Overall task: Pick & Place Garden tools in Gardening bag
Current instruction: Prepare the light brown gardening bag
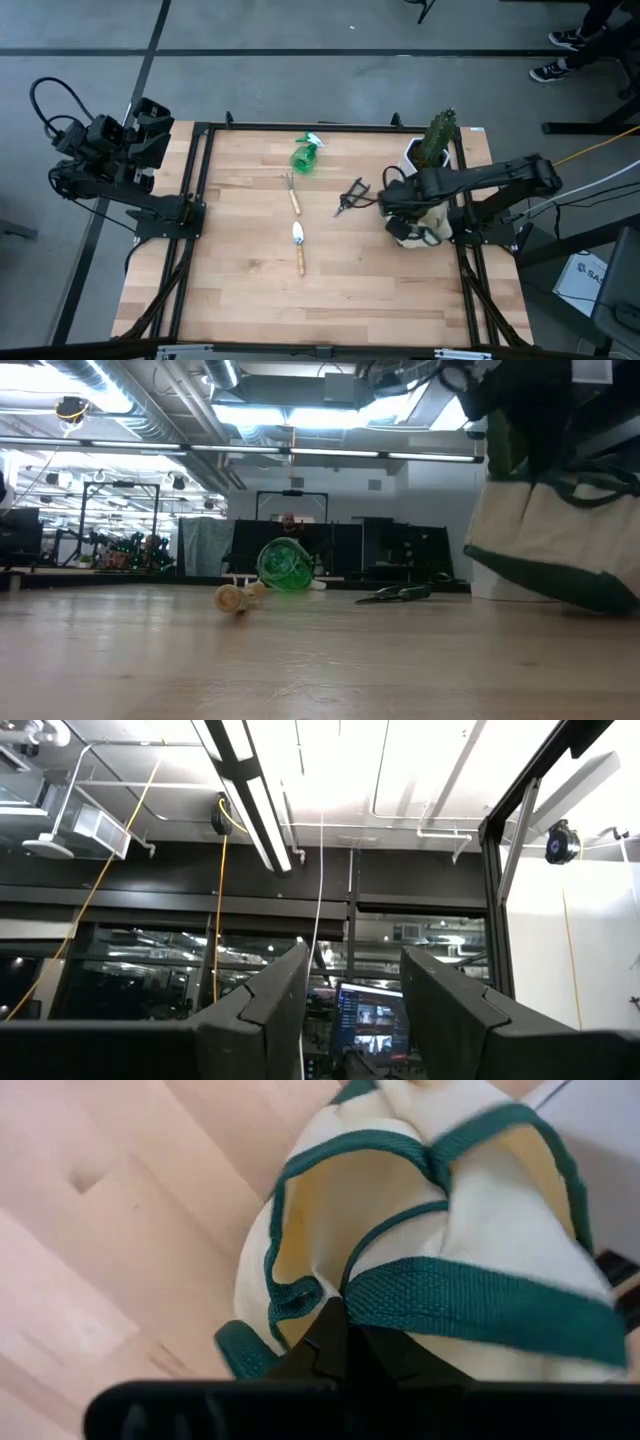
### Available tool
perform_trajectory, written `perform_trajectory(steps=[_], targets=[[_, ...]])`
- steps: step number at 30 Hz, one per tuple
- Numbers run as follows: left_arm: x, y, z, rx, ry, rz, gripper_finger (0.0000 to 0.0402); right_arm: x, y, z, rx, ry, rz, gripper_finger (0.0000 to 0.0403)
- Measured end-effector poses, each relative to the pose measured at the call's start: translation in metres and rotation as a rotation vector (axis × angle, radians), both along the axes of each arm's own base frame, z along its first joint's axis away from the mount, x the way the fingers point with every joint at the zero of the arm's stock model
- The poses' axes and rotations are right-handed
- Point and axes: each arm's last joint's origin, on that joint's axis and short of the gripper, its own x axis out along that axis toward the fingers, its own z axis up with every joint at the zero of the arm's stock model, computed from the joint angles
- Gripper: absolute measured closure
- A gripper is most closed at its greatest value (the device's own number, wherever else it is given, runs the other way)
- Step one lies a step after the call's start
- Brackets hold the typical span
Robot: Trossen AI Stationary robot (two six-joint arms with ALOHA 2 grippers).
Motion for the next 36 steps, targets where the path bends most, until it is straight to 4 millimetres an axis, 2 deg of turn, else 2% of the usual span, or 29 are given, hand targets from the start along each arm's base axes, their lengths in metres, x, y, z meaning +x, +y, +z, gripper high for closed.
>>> perform_trajectory(steps=[5,8,13,16,20,27,36], targets=[[0.000,0.000,0.000,0.000,0.000,0.000,0.0245,0.017,0.003,-0.023,-0.012,0.085,0.005,0.0398],[0.000,0.000,0.000,0.000,0.000,0.000,0.0245,0.030,0.005,-0.032,0.003,0.041,0.072,0.0398],[0.000,0.000,0.000,0.000,0.000,0.000,0.0245,0.046,0.012,-0.035,0.085,-0.091,0.210,0.0397],[0.000,0.000,0.000,0.000,0.000,0.000,0.0245,0.048,0.013,-0.034,0.133,-0.119,0.231,0.0395],[0.000,0.000,0.000,0.000,0.000,0.000,0.0245,0.048,0.012,-0.034,0.108,-0.122,0.257,0.0382],[0.000,0.000,0.000,0.000,0.000,0.000,0.0245,0.051,0.012,-0.034,0.092,-0.155,0.269,0.0334],[0.000,0.000,0.000,0.000,0.000,0.000,0.0245,0.053,0.013,-0.033,0.116,-0.174,0.285,0.0225]])
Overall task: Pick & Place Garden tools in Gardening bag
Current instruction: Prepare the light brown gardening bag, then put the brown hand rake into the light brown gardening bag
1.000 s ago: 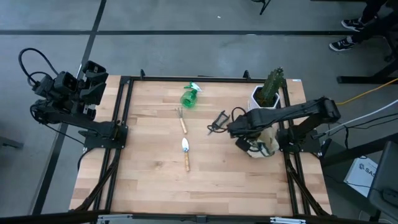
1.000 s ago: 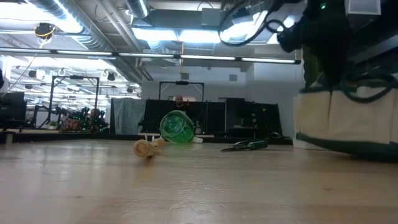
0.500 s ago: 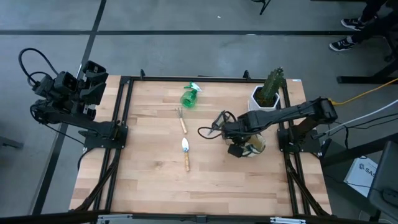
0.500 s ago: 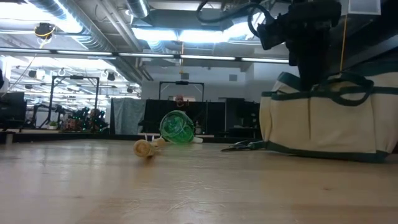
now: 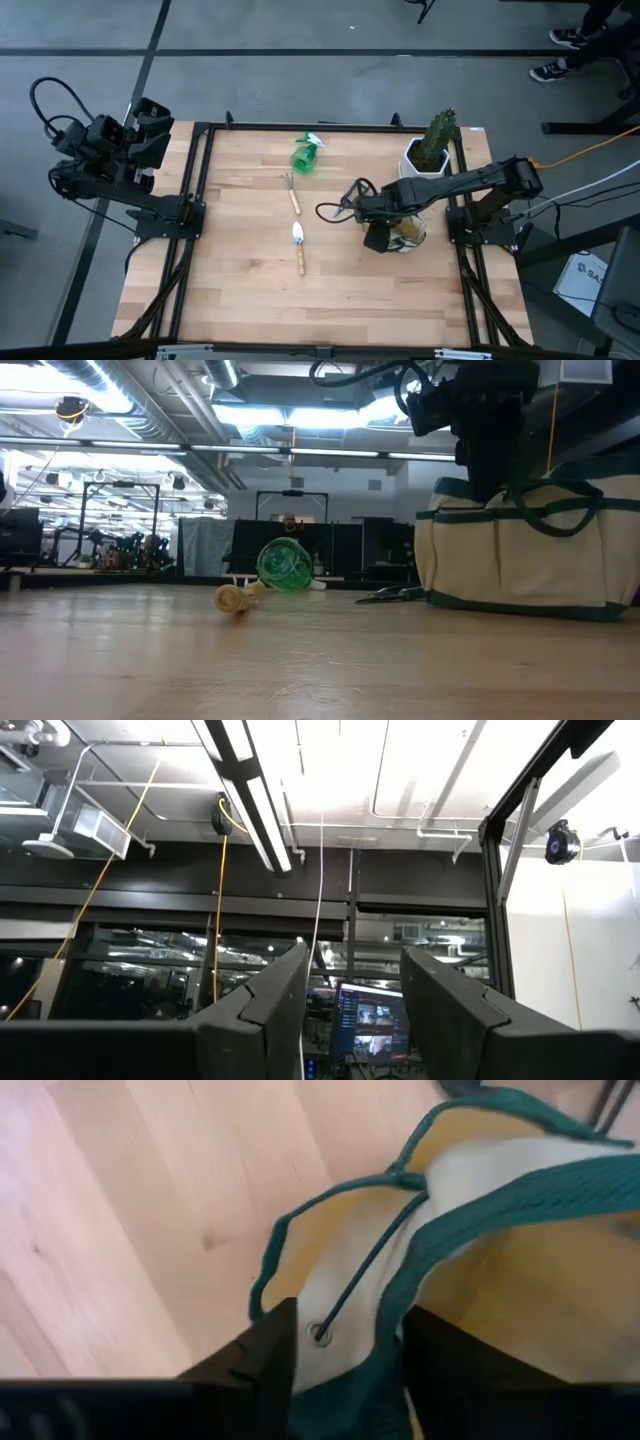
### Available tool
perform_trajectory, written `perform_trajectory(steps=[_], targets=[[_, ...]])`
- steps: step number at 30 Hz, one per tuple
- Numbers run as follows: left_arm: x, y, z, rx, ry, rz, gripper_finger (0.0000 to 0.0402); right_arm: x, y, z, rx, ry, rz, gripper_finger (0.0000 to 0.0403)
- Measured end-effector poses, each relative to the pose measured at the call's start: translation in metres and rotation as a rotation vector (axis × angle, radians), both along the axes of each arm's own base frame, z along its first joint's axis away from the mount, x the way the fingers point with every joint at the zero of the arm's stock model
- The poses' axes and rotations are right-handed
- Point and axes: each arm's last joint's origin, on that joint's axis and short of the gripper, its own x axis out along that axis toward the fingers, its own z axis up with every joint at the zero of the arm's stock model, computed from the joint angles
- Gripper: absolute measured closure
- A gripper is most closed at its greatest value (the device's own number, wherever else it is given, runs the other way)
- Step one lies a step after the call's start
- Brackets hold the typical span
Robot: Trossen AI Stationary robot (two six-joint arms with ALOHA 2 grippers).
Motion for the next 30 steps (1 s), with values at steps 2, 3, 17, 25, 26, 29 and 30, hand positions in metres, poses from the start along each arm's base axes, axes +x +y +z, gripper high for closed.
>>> perform_trajectory(steps=[2,3,17,25,26,29,30], targets=[[0.000,0.000,0.000,0.000,0.000,0.000,0.0245,-0.001,0.001,0.000,0.040,0.020,0.008,0.0206],[0.000,0.000,0.000,0.000,0.000,0.000,0.0245,-0.003,0.001,0.002,0.052,0.037,0.015,0.0199],[0.000,0.000,0.000,0.000,0.000,0.000,0.0245,-0.011,0.003,0.056,-0.005,0.078,0.214,0.0206],[0.000,0.000,0.000,0.000,0.000,0.000,0.0245,-0.041,0.014,0.076,-0.051,0.014,0.332,0.0218],[0.000,0.000,0.000,0.000,0.000,0.000,0.0245,-0.047,0.015,0.079,-0.066,-0.005,0.337,0.0220],[0.000,0.000,0.000,0.000,0.000,0.000,0.0245,-0.060,0.021,0.089,-0.096,-0.093,0.342,0.0225],[0.000,0.000,0.000,0.000,0.000,0.000,0.0245,-0.064,0.024,0.090,-0.101,-0.126,0.338,0.0227]])
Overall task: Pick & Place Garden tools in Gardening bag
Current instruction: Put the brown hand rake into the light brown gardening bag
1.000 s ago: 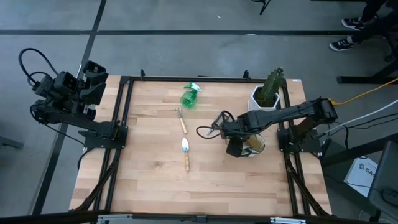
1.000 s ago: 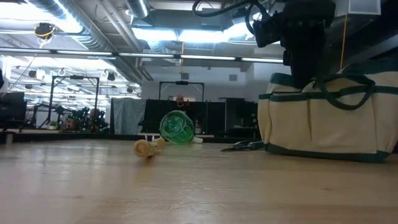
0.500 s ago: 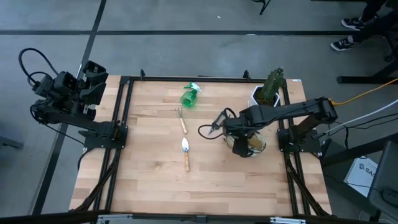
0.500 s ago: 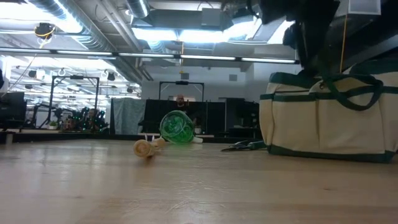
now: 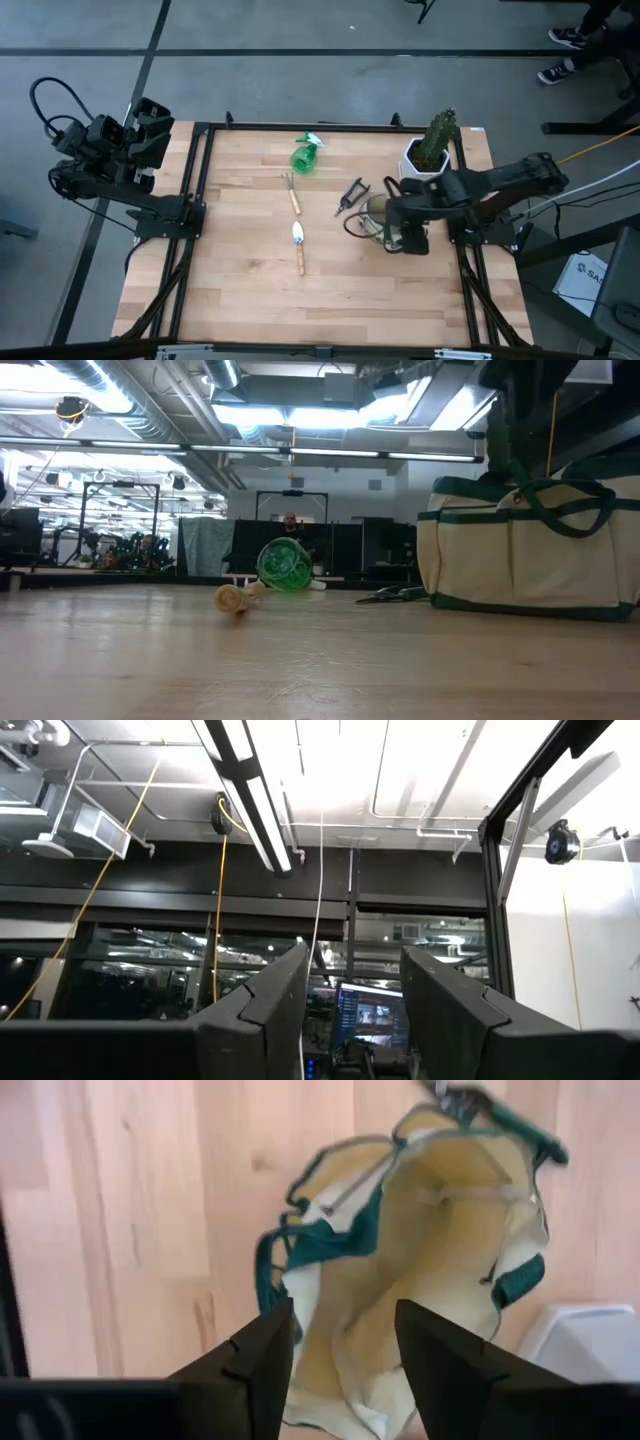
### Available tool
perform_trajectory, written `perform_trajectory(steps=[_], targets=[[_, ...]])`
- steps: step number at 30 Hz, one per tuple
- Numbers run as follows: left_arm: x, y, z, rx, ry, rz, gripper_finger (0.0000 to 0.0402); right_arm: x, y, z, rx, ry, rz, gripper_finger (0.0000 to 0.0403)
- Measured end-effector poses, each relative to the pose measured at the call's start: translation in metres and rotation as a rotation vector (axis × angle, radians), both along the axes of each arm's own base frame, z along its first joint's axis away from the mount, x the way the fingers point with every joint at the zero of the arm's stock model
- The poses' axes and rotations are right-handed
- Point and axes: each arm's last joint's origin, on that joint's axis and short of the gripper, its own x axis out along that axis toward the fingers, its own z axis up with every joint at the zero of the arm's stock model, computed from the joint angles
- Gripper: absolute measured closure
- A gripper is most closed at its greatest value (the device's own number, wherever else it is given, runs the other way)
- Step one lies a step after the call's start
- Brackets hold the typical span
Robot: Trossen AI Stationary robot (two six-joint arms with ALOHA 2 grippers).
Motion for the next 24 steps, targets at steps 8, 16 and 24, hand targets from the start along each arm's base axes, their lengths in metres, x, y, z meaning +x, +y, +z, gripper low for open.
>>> perform_trajectory(steps=[8,16,24], targets=[[0.000,0.000,0.000,0.000,0.000,0.000,0.0245,-0.014,0.022,-0.010,0.082,-0.295,0.027,0.0231],[0.000,0.000,0.000,0.000,0.000,0.000,0.0245,-0.002,0.043,-0.038,0.189,-0.442,0.034,0.0231],[0.000,0.000,0.000,0.000,-0.003,0.000,0.0245,0.003,0.046,-0.040,0.220,-0.457,0.000,0.0231]])
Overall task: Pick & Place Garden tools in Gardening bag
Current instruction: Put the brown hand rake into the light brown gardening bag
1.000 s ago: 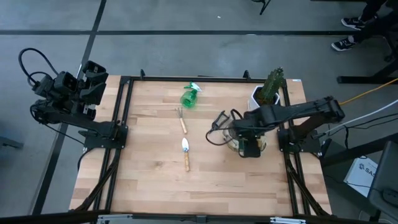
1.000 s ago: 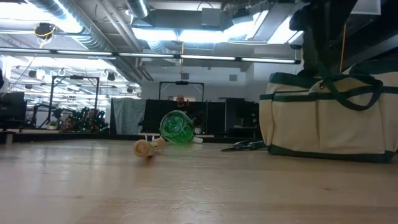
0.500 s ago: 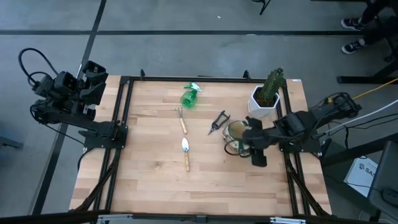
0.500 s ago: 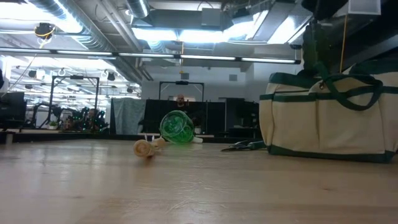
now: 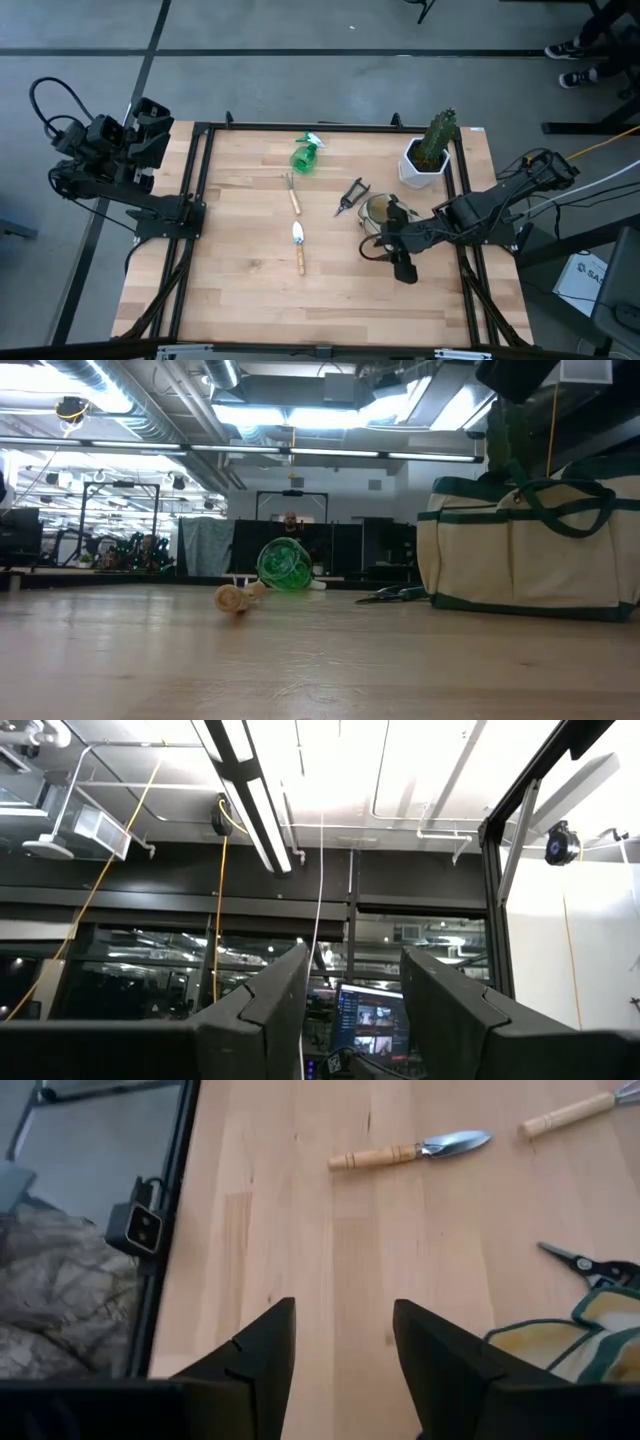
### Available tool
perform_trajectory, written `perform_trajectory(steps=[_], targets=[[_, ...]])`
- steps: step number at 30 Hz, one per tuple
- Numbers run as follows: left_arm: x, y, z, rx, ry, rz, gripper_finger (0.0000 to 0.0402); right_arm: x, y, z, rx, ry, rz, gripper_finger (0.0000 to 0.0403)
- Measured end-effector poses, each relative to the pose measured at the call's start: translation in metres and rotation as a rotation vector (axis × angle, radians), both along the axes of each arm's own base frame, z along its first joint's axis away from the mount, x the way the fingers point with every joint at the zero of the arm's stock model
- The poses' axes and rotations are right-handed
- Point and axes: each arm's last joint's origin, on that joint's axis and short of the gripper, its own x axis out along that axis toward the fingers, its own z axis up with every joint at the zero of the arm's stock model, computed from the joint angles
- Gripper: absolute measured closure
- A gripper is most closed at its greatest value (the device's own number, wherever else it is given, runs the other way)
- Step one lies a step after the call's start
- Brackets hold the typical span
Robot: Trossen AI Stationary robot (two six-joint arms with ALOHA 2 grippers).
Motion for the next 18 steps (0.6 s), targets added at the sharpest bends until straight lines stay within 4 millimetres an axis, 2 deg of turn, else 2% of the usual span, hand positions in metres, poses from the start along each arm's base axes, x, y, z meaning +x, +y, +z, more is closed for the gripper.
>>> perform_trajectory(steps=[6,12,18], targets=[[0.000,0.000,0.000,0.000,0.001,0.000,0.0245,0.001,0.001,0.001,0.019,-0.010,-0.014,0.0231],[0.000,0.000,0.000,0.000,0.001,0.000,0.0245,-0.002,-0.001,-0.001,-0.093,-0.002,0.090,0.0231],[0.000,0.000,0.000,-0.020,-0.004,-0.017,0.0245,-0.012,-0.001,0.007,-0.153,-0.039,0.166,0.0231]])
